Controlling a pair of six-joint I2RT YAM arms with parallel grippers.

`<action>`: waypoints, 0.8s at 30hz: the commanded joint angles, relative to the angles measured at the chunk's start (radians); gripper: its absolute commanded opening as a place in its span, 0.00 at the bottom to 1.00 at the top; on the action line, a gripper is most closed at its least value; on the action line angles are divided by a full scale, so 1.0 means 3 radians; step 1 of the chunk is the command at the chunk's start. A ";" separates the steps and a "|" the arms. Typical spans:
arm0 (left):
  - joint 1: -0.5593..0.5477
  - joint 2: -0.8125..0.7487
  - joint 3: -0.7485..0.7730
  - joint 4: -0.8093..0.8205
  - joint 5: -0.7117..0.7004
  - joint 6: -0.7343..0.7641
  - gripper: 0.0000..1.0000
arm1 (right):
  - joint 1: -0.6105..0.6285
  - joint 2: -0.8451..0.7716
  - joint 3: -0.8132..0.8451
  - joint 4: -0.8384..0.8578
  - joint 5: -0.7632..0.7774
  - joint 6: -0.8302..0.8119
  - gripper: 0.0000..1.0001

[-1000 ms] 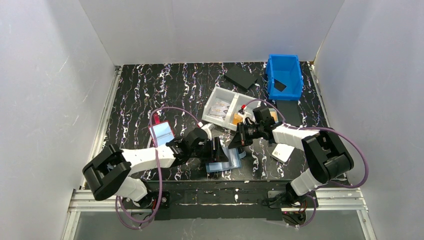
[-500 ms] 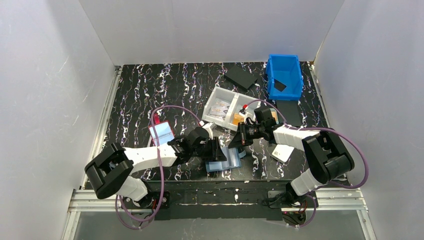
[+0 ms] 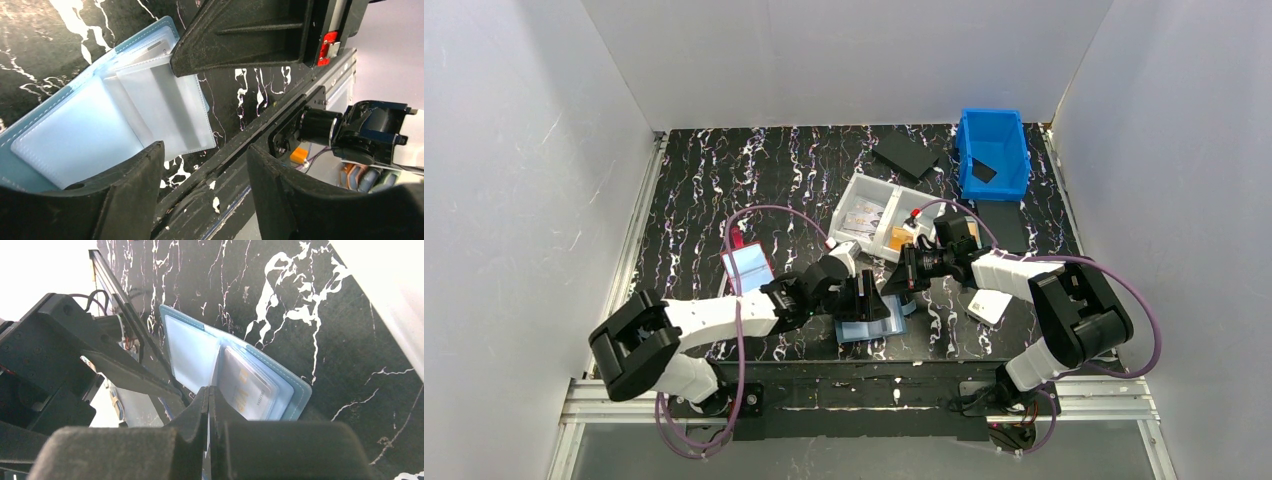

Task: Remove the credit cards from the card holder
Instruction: Remove the credit card from the card holder.

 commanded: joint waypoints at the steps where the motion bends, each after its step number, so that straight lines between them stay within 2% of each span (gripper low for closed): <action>1: -0.0172 -0.0400 -0.0094 -0.0161 -0.0698 0.0091 0.63 | -0.0019 -0.0122 -0.0027 0.0198 -0.0104 0.0076 0.06; 4: -0.0302 -0.0641 -0.0121 -0.0220 -0.1061 0.0250 0.71 | -0.0019 -0.0142 -0.0044 0.0229 -0.0117 0.0101 0.07; 6: -0.0317 -0.0774 -0.0154 -0.0219 -0.1179 0.0275 0.82 | -0.0019 -0.0155 -0.0064 0.0290 -0.0131 0.0147 0.07; 7: -0.0317 -0.0823 -0.0180 -0.0212 -0.1221 0.0239 0.92 | -0.0019 -0.0152 -0.0072 0.0302 -0.0134 0.0155 0.07; 8: -0.0320 -0.0865 -0.0233 -0.0192 -0.1248 0.0202 0.98 | -0.0019 -0.0151 -0.0075 0.0306 -0.0139 0.0164 0.07; 12: -0.0317 -0.0962 -0.0463 -0.0008 -0.1292 -0.0151 0.98 | -0.0022 -0.0176 -0.0080 0.0344 -0.0154 0.0196 0.07; 17: -0.0364 -0.0863 -0.0484 0.0071 -0.1067 -0.0152 0.98 | -0.0035 -0.0179 -0.0106 0.0389 -0.0155 0.0266 0.07; 19: -0.0494 -0.0710 -0.0266 -0.0249 -0.1221 -0.0029 0.98 | -0.0035 -0.0173 -0.0110 0.0405 -0.0161 0.0281 0.08; 24: -0.0788 -0.0023 0.0749 -0.1564 -0.1762 0.0119 0.98 | -0.0035 -0.0167 -0.0120 0.0433 -0.0172 0.0311 0.08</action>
